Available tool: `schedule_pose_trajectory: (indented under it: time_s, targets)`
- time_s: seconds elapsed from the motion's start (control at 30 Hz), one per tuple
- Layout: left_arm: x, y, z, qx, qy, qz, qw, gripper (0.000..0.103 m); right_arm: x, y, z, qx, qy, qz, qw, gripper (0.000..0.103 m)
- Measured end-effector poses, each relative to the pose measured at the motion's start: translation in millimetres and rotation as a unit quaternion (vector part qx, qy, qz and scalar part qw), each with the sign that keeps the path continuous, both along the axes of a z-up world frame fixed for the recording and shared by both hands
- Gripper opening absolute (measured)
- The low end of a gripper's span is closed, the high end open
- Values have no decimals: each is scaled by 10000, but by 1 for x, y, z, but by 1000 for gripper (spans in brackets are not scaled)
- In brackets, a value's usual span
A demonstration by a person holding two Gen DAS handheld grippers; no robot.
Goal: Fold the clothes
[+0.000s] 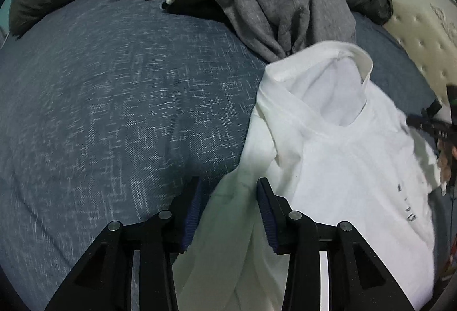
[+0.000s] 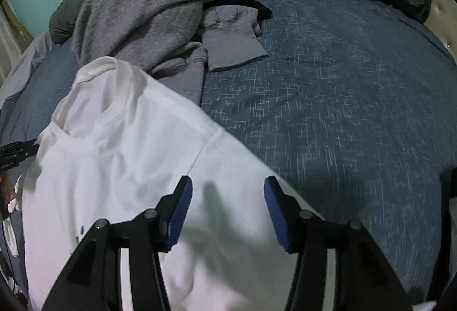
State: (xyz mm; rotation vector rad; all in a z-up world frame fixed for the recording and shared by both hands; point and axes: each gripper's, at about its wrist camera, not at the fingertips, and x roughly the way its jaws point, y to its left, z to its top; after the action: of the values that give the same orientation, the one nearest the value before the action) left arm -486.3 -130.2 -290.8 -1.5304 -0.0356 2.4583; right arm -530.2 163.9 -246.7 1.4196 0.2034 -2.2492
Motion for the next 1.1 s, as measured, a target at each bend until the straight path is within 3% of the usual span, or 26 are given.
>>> schedule_pose_trajectory:
  time_s: [0.1,0.33,0.37,0.43,0.47,0.5,0.53,0.73,0.8,0.87,1.1]
  targets:
    - [-2,3,-1,-66,51,-101,9999,16,-11,-5,-7,51,-5,12,10000,53]
    - [-5,-3,4,-168,188,-41,9997,9,-26,-23,-19,157,100,158,9997,53]
    - [-6,-6,5,-170,196,16,9997,9,-27,-26,-20,166,116,201,9996,49]
    - [-9,-12,7,-184,195,122,9996,8,-28,-32,-23,197,143,306,9992,31]
    - [-12,-15,8,-189,193,180,9995,8,-29,-34,-23,199,156,356,9990,15]
    - [-15,-19,9,-189,189,246,9993,8,-29,-36,-22,239,209,380,9988,7]
    - [-19,-22,10,-190,185,312,9992,7,-29,-36,-19,271,304,353,9985,5]
    - [-45,-52,28,-149,279,850,9959,4,-43,-20,6,363,836,-13,9958,3]
    - [-55,-56,33,-54,234,862,9960,4,-54,-14,9,407,816,-116,9958,3]
    - [-63,-45,33,-316,216,733,9966,4,-61,-15,8,479,792,-138,9956,3]
    - [-85,-36,16,-366,108,718,9967,4,-82,-4,2,435,711,-445,9955,3]
